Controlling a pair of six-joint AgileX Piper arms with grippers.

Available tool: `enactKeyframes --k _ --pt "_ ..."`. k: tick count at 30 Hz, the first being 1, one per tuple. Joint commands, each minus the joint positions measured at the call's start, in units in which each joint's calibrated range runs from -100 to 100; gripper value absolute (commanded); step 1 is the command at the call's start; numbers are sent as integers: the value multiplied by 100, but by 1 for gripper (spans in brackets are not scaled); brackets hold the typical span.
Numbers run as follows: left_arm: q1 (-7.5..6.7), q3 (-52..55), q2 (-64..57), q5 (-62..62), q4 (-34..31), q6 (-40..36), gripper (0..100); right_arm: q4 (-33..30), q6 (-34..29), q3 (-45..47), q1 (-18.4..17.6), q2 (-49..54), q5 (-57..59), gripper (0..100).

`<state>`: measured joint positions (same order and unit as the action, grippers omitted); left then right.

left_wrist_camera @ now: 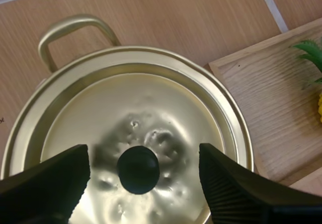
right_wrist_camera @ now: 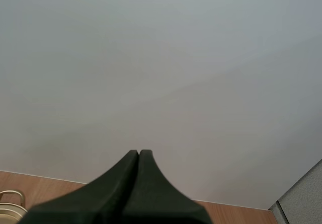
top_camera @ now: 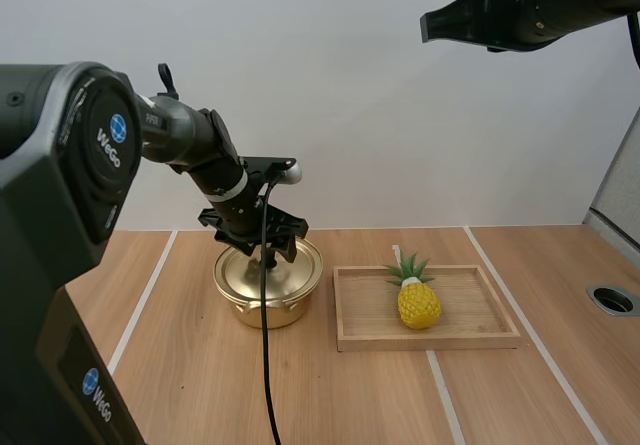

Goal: Open the pot, put the pineapple inside, and close it

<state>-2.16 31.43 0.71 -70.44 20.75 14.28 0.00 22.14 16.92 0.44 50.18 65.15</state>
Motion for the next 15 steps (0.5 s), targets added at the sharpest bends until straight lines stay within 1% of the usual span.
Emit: enactKeyframes --k 1,9,15 --pt "-24 31 24 165 2 42 100 -31 25 3 19 38 22 0" --pt "-24 31 178 222 -156 42 100 -31 25 3 19 38 149 0" --pt "-24 31 304 225 -145 42 100 -31 25 14 19 38 230 0"
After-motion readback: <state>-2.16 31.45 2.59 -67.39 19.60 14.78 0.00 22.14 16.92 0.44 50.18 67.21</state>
